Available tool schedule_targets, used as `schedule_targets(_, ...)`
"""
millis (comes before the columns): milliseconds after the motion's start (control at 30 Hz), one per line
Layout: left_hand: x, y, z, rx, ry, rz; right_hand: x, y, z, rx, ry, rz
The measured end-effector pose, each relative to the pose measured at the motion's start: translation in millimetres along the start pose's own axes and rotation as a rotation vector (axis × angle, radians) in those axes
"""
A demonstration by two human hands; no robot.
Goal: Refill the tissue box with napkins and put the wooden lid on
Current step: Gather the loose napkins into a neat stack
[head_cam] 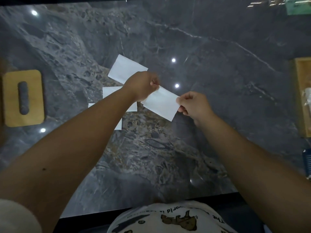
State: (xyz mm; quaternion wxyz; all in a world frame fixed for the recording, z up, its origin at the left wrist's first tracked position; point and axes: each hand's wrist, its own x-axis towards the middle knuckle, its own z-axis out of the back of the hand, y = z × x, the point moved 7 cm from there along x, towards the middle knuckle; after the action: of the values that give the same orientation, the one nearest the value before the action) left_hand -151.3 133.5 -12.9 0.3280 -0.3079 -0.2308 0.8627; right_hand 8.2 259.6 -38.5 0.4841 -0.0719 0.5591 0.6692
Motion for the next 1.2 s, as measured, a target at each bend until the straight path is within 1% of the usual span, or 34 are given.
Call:
schedule_targets(100,6,5,-1,0.042,-0.006,-0.003,6,1,-4,-0.036,-0.003,0.023)
schedule_targets(167,10,8,-2,0.069,-0.004,0.002,10,4,-6,-0.108,-0.016,0.066)
schedule_targets(233,13,9,-3,0.097,0.004,0.007,13,8,-9,-0.235,-0.030,0.124)
schedule_targets(300,15,9,-5,0.130,0.012,0.004,14,12,-12,-0.424,-0.036,0.181)
schedule_targets(333,16,8,-5,0.150,0.009,-0.007,14,13,-13,-0.511,-0.052,0.203)
schedule_targets(400,16,3,-4,0.219,-0.010,-0.072,12,14,-14,-0.609,-0.100,0.240)
schedule_targets(467,17,-5,-3,0.345,-0.032,-0.163,10,14,-14,-0.640,-0.137,0.266)
schedule_targets(567,19,-12,-1,0.484,-0.056,-0.230,6,14,-15,-0.674,-0.165,0.307)
schedule_targets(767,15,-15,-2,0.514,-0.010,-0.259,-1,19,-17,-0.705,-0.151,0.391)
schedule_targets(867,6,-12,-2,0.443,0.017,-0.257,-1,23,-16,-0.759,-0.118,0.444)
schedule_targets(933,-1,-7,-1,0.294,0.053,-0.220,-1,27,-19,-0.741,-0.034,0.490)
schedule_targets(1000,-10,-1,1,0.106,0.086,-0.163,0,31,-20,-0.581,0.087,0.471)
schedule_targets(1067,-20,4,5,-0.032,0.075,-0.135,2,33,-19,-0.423,0.184,0.400)
schedule_targets(1133,-30,7,9,-0.126,0.034,-0.138,2,35,-17,-0.324,0.226,0.353)
schedule_targets(1200,-41,9,12,-0.190,-0.010,-0.142,0,37,-13,-0.227,0.232,0.341)
